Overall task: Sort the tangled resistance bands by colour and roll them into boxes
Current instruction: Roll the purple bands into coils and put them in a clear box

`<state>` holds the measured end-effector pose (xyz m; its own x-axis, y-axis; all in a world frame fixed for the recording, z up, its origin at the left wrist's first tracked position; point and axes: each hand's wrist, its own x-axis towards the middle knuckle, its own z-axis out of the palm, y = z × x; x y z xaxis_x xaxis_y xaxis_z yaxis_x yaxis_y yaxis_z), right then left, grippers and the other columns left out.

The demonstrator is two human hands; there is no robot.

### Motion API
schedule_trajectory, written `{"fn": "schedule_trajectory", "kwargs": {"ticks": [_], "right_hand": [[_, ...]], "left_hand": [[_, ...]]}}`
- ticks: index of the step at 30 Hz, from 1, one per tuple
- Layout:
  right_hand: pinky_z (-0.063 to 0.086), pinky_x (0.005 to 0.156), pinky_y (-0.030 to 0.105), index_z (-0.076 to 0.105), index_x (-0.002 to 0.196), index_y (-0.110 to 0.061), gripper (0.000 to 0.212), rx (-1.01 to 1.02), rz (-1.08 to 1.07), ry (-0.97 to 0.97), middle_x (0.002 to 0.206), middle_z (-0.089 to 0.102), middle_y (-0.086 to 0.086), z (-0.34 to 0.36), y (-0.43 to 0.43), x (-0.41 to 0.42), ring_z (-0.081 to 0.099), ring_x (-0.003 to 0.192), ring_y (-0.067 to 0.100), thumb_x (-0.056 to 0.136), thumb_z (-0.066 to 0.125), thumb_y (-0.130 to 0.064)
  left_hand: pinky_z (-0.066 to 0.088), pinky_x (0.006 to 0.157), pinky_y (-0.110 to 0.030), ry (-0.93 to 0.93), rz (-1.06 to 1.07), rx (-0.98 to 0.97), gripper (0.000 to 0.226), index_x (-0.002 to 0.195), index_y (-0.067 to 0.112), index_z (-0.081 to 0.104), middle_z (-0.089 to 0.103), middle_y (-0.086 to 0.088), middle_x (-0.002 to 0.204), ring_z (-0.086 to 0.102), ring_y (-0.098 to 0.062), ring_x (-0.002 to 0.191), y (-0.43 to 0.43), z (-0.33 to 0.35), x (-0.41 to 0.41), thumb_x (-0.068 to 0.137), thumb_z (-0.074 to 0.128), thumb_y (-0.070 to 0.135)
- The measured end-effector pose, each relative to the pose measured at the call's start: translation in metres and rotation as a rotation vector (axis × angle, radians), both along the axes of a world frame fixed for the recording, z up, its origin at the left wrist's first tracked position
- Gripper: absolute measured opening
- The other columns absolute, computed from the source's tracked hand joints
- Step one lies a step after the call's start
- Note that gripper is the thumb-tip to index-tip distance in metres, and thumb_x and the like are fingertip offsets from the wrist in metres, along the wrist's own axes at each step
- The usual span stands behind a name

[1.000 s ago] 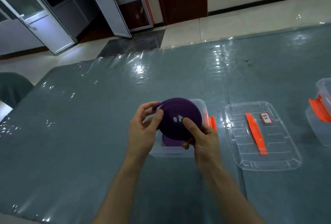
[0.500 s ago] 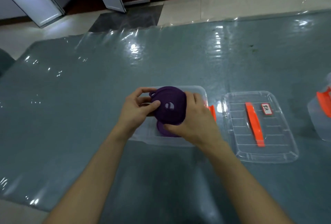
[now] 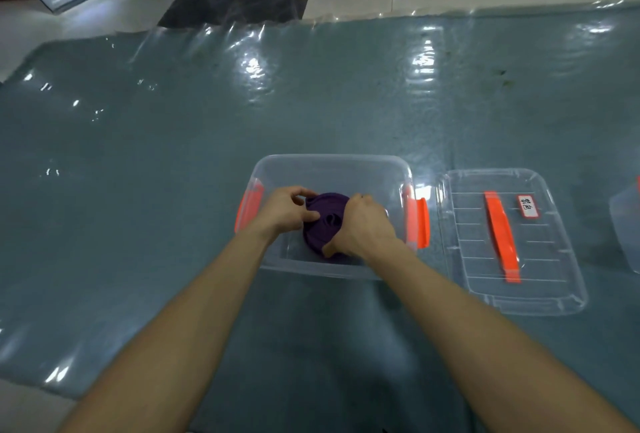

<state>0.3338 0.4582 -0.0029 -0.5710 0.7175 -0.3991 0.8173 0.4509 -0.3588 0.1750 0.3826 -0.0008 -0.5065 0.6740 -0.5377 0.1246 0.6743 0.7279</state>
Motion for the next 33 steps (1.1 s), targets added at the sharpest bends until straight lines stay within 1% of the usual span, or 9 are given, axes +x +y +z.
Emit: {"fn": "schedule_trajectory", "kwargs": {"ticks": [7,10,16,21,23,25,28,30,33], "right_hand": [[0.052,0.083,0.036,0.050,0.144,-0.003,0.119,-0.063,-0.017,-0.061,0.132,0.054,0.015,-0.005,0.011,-0.012,0.064,0.117,0.030,0.053,0.104,-0.057],[0.053,0.090,0.037,0.048,0.146,-0.003,0.117,-0.113,-0.008,-0.072,0.135,0.052,0.016,-0.008,0.015,-0.016,0.062,0.121,0.029,0.058,0.102,-0.056],[0.041,0.079,0.029,0.058,0.140,-0.005,0.065,-0.086,0.049,-0.077,0.131,0.060,0.015,-0.019,0.019,-0.014,0.062,0.117,0.025,0.090,0.085,-0.037],[0.046,0.074,0.030,0.063,0.128,-0.004,0.043,-0.147,0.095,-0.060,0.129,0.065,0.018,0.004,0.015,-0.007,0.060,0.100,0.028,0.097,0.074,-0.031],[0.052,0.078,0.033,0.068,0.122,-0.006,0.034,-0.178,0.083,0.078,0.124,0.073,0.015,0.024,0.017,0.009,0.069,0.102,0.031,0.099,0.070,-0.030],[0.061,0.085,0.038,0.074,0.122,-0.011,0.024,-0.214,-0.053,0.411,0.118,0.078,0.008,0.042,0.019,0.036,0.078,0.095,0.025,0.102,0.065,-0.021],[0.059,0.062,0.027,0.078,0.107,-0.024,0.026,-0.146,-0.477,0.869,0.095,0.081,-0.007,0.051,0.023,0.091,0.078,0.064,0.016,0.101,0.057,-0.009],[0.060,0.073,0.032,0.079,0.106,-0.019,0.024,0.020,-0.650,0.792,0.094,0.081,-0.003,0.034,0.032,0.123,0.078,0.076,0.022,0.097,0.059,-0.010],[0.054,0.099,0.046,0.070,0.126,-0.002,0.030,0.125,-0.711,0.374,0.124,0.071,0.018,-0.012,0.054,0.171,0.069,0.112,0.039,0.098,0.064,-0.012]], "left_hand": [[0.061,0.106,-0.047,0.201,-0.089,-0.023,0.050,0.136,0.011,0.076,0.078,-0.013,0.127,0.075,-0.029,0.117,0.015,-0.012,-0.004,0.087,0.088,0.001],[0.061,0.105,-0.047,0.258,-0.101,-0.053,0.050,0.135,0.012,0.077,0.078,-0.012,0.129,0.074,-0.028,0.118,0.019,-0.016,-0.007,0.087,0.089,0.004],[0.062,0.098,-0.034,0.460,-0.142,-0.119,0.042,0.123,0.016,0.084,0.083,-0.007,0.117,0.078,-0.020,0.106,0.020,-0.026,-0.005,0.082,0.092,0.011],[0.058,0.069,-0.041,0.849,-0.207,-0.259,0.040,0.102,0.013,0.071,0.075,-0.008,0.093,0.073,-0.032,0.086,0.023,-0.015,0.009,0.080,0.094,0.036],[0.055,0.069,-0.040,1.006,-0.335,-0.272,0.033,0.101,0.016,0.068,0.075,-0.009,0.096,0.073,-0.034,0.088,0.024,-0.012,0.013,0.086,0.088,0.037],[0.053,0.072,-0.040,1.092,-0.505,-0.199,0.013,0.101,0.017,0.070,0.074,-0.010,0.104,0.072,-0.036,0.094,0.026,-0.012,0.020,0.093,0.077,0.025],[0.049,0.072,-0.040,1.096,-0.735,-0.173,0.012,0.105,0.015,0.075,0.070,-0.010,0.109,0.070,-0.038,0.098,0.030,-0.013,0.031,0.096,0.071,0.020],[0.058,0.076,-0.042,1.065,-0.765,-0.232,0.018,0.102,0.015,0.076,0.072,-0.010,0.106,0.070,-0.036,0.095,0.031,-0.008,0.029,0.092,0.075,0.030],[0.059,0.082,-0.040,0.999,-0.864,-0.314,0.042,0.109,0.017,0.075,0.070,-0.008,0.113,0.070,-0.032,0.097,0.030,-0.006,0.033,0.081,0.086,0.047]]}}
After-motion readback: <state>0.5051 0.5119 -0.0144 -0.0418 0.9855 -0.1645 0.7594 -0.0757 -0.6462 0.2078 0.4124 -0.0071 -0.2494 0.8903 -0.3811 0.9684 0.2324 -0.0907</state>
